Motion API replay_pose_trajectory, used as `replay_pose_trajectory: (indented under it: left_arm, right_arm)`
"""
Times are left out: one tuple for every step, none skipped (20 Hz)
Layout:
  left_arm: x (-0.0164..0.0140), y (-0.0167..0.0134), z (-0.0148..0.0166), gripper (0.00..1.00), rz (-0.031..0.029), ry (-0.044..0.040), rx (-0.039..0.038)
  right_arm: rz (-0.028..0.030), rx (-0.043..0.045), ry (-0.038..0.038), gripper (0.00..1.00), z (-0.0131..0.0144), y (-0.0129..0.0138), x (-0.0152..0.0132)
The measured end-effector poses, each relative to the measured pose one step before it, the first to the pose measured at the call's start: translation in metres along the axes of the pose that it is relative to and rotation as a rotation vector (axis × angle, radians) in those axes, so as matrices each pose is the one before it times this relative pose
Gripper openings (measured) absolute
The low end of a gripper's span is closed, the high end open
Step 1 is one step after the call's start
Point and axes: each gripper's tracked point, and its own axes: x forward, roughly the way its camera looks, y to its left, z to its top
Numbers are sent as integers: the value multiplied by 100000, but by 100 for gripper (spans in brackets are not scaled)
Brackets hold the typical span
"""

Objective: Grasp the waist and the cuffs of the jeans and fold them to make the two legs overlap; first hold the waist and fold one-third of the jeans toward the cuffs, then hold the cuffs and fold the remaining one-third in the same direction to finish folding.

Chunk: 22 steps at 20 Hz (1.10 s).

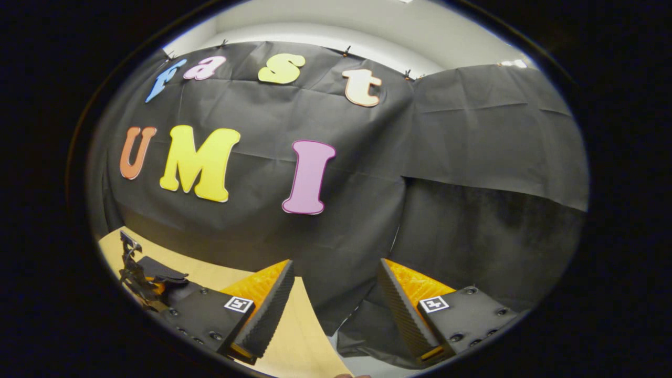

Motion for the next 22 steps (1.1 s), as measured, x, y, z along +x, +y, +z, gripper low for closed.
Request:
replay_pose_trajectory:
  left_arm:
    - [376,-506,-429,24,-637,345,-83]
    - [-161,-514,219,49,-2,-1080,542]
    - [-157,-447,349,73,-788,-1590,1180]
    - [-372,-810,491,98,-1441,-967,700]
    - [-750,-708,536,98,-1427,-1235,474]
    - [-850,-458,651,98,-722,-1727,977]
    - [-872,-375,859,98,-875,-1922,1088]
    - [-876,-302,991,98,-958,-2449,637]
    - [-1146,-90,1110,98,-645,-2530,165]
    - [-1237,344,1111,98,439,-2054,-7]
    - [-1489,514,1084,98,699,-1894,-819]
    - [-1522,605,1206,98,211,-2225,-941]
    - [-1586,984,1411,98,1299,-2690,-678]
    - [-1490,1351,1672,98,1224,-3193,-156]
    - [-1011,1354,1439,97,1688,-2997,885]
    - [-1030,1706,1510,97,2194,-2478,905]
    - [-913,1635,1601,97,2043,-2373,1063]
    - [-909,1790,1354,97,2625,-2191,487]
    - [-741,1514,1169,97,2196,-1842,-97]
    - [-396,1660,1030,97,2269,-1211,-576]
    - [-481,1533,1159,97,2093,-1675,-865]
    - [-489,1444,1206,97,1864,-2222,-646]
  right_arm:
    - [35,136,215,98,-48,-112,-29]
    - [220,108,91,99,-77,-26,-22]
    - [64,176,37,98,11,-36,8]
    - [455,621,-241,98,48,52,30]
    - [422,879,142,98,97,210,86]
    - [624,1199,450,99,-96,317,140]
    - [985,1254,-311,98,144,501,-13]
    - [720,853,-785,99,191,518,83]
    - [837,841,-773,99,208,645,165]
    - [1129,997,-677,99,233,776,223]
    - [1201,1662,-689,99,255,856,148]
    - [1633,2281,-1084,99,297,1023,71]
    - [1679,2454,-896,99,257,1131,134]
    - [1781,2091,-877,99,-127,1172,145]
    - [1655,2091,-654,99,-94,1280,159]
    - [2087,2255,-714,99,-74,1375,191]
    - [1726,2154,-958,99,-70,1467,182]
    - [1965,1769,-675,99,-232,1501,190]
    - [2309,1137,-306,99,-375,1723,238]
    - [3400,410,-1404,99,-348,2070,184]
    - [3020,-215,-1326,99,-355,2410,170]
    - [2493,-712,-610,99,-657,1822,130]
